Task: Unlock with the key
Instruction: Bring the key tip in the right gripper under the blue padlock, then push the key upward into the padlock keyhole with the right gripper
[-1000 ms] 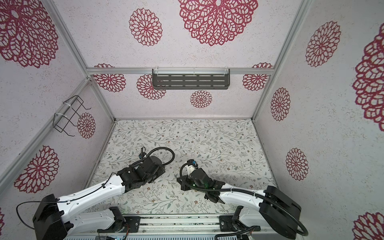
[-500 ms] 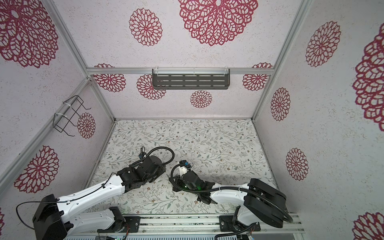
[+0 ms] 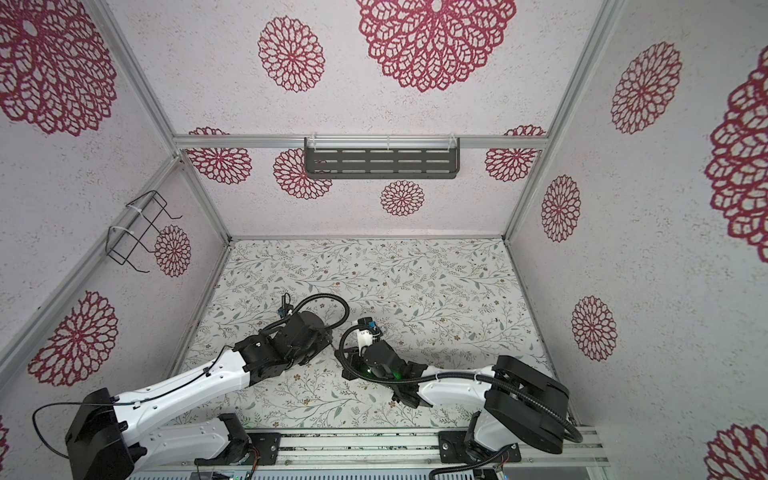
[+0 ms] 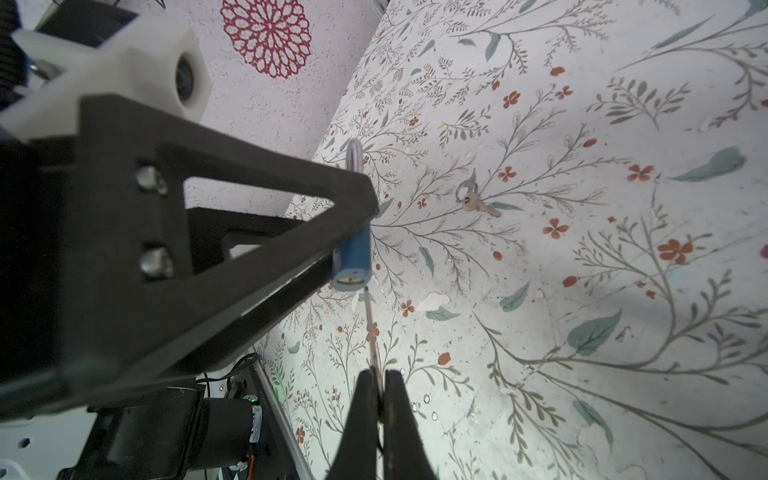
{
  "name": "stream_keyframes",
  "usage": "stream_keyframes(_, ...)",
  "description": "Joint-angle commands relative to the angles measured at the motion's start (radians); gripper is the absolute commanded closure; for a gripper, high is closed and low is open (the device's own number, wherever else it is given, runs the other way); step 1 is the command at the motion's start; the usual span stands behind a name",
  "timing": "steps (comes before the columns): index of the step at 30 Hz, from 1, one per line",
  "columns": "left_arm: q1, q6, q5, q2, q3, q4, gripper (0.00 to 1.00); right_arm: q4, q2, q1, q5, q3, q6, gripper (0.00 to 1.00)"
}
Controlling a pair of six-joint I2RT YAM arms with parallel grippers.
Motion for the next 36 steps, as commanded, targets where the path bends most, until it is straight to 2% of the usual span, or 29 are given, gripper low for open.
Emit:
stream_keyframes(1, -0.009, -0.002, -0.012, 0.000, 0.028, 0.045, 1.00, 0.053, 0.001, 0.007, 0.003, 0.038, -0.006, 1.00)
stream_keyframes(11, -0.018, -0.005, -0.014, 0.002, 0.035, 0.044, 1.00, 0.052, 0.013, 0.006, 0.005, 0.047, 0.005, 1.00)
stream_keyframes(26, -0.053, -0.026, -0.062, 0.001, 0.048, -0.019, 1.00, -0.071, -0.022, 0.005, 0.117, 0.074, 0.019, 1.00)
stream_keyframes(31, -0.061, -0.043, -0.023, 0.004, 0.046, 0.010, 1.00, -0.125, -0.014, 0.020, 0.154, 0.121, -0.021, 1.00)
stream_keyframes(36, -0.069, -0.055, 0.009, -0.012, 0.033, 0.054, 1.00, -0.103, -0.006, 0.020, 0.146, 0.133, -0.012, 1.00)
